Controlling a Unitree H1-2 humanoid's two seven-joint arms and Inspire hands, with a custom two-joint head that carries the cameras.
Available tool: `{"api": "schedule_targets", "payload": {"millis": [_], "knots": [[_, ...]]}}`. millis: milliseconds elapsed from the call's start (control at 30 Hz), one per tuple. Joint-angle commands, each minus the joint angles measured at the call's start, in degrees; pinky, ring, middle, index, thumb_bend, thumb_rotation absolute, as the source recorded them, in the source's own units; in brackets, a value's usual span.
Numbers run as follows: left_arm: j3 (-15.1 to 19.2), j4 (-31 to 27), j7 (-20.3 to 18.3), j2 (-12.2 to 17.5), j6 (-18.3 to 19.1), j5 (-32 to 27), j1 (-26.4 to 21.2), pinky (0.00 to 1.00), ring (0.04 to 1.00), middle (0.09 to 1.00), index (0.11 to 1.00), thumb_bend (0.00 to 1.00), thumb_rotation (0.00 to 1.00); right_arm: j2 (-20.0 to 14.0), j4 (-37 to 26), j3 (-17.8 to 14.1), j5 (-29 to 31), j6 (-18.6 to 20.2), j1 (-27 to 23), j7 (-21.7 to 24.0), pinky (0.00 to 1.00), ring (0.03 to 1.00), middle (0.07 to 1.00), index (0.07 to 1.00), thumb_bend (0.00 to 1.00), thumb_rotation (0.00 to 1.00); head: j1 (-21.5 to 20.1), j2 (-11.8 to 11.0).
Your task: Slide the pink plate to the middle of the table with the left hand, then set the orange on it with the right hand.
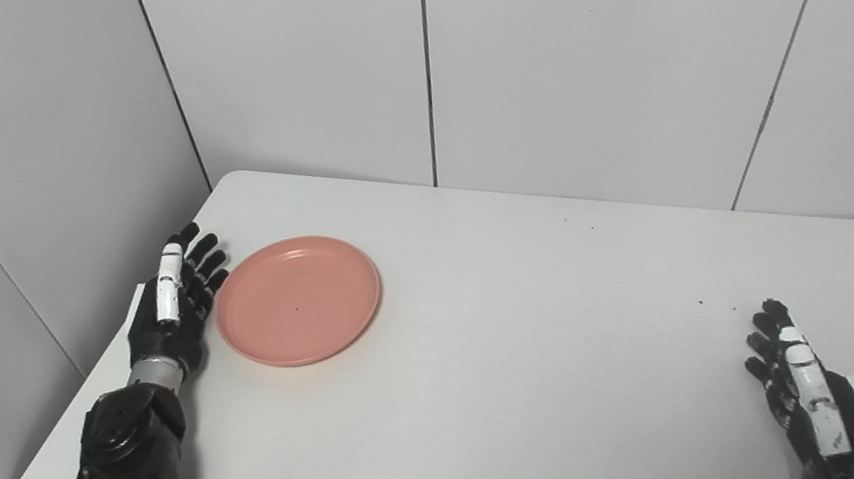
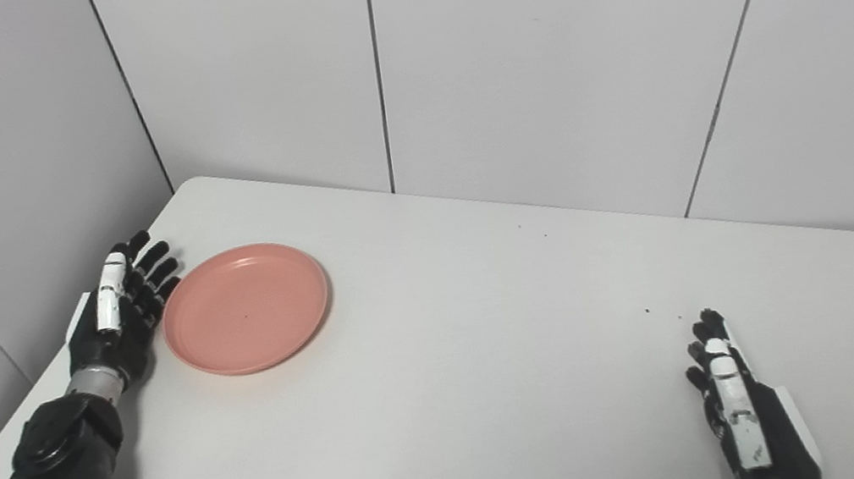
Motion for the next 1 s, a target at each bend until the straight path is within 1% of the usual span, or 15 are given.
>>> {"api": "schedule_targets", "payload": {"millis": [0,67,133,200,333,467,633,767,900,967], "knots": [[-0.6,-1.6,0.0,-0.1,1.3,-0.5,-1.0,0.91,0.908,0.909,0.904,0.36,1.00,0.1,-1.6,-0.2,0.8,1.0,-0.9,0.1,1.00,1.000,1.000,1.000,0.21,1.00,0.0,0.1],[-0.9,-2.6,0.0,-0.5,2.0,-0.5,-0.9,0.91,0.910,0.910,0.905,0.35,1.00,0.1,-1.4,-0.2,0.7,0.6,-0.9,0.1,1.00,1.000,1.000,1.000,0.20,1.00,-0.2,0.3],[-1.7,-2.8,-1.1,-0.6,0.9,0.0,-0.6,0.91,0.916,0.916,0.908,0.35,1.00,0.2,-1.1,-0.3,1.1,0.7,-0.9,0.2,1.00,1.000,1.000,1.000,0.21,1.00,-0.2,0.3],[-2.4,-2.9,-1.3,-0.7,0.7,0.2,-0.5,0.91,0.919,0.921,0.909,0.35,1.00,0.0,-1.0,-0.1,1.0,0.6,-0.9,0.4,1.00,1.000,1.000,1.000,0.21,1.00,-0.3,0.4],[-3.2,-4.8,-0.6,-1.6,2.2,-0.1,-0.3,0.91,0.918,0.924,0.907,0.34,1.00,-0.2,-1.4,0.1,0.6,1.0,-0.9,0.1,1.00,1.000,1.000,1.000,0.21,1.00,-0.5,0.5],[-3.9,-5.5,-0.6,-2.0,2.5,0.3,-0.1,0.92,0.930,0.941,0.931,0.36,0.98,-0.2,-1.3,0.1,0.3,0.7,-1.0,-0.1,1.00,1.000,1.000,1.000,0.20,1.00,-0.6,0.6],[-4.7,-7.2,1.1,-3.5,4.7,0.9,-0.3,0.90,0.910,0.921,0.909,0.36,1.00,-0.1,-1.4,-0.1,0.4,0.9,-0.9,0.0,1.00,1.000,1.000,1.000,0.20,1.00,-0.5,0.8],[-5.8,-8.8,1.2,-4.7,5.8,0.4,-0.3,0.91,0.913,0.924,0.910,0.34,1.00,-0.1,-1.7,-0.1,0.2,1.4,-0.8,-0.2,1.00,1.000,1.000,1.000,0.21,1.00,-0.6,1.1],[-6.7,-9.0,1.1,-5.5,5.8,0.7,-0.5,0.92,0.916,0.922,0.905,0.34,1.00,0.0,-2.1,0.1,-0.4,1.1,-0.7,-0.4,1.00,1.000,1.000,1.000,0.20,1.00,-1.0,1.3],[-7.2,-9.2,1.4,-5.8,5.8,1.1,-0.6,0.91,0.906,0.910,0.891,0.34,1.00,0.2,-2.2,0.1,-0.6,1.4,-0.8,-0.6,1.00,1.000,1.000,1.000,0.20,1.00,-1.3,1.5]]}}
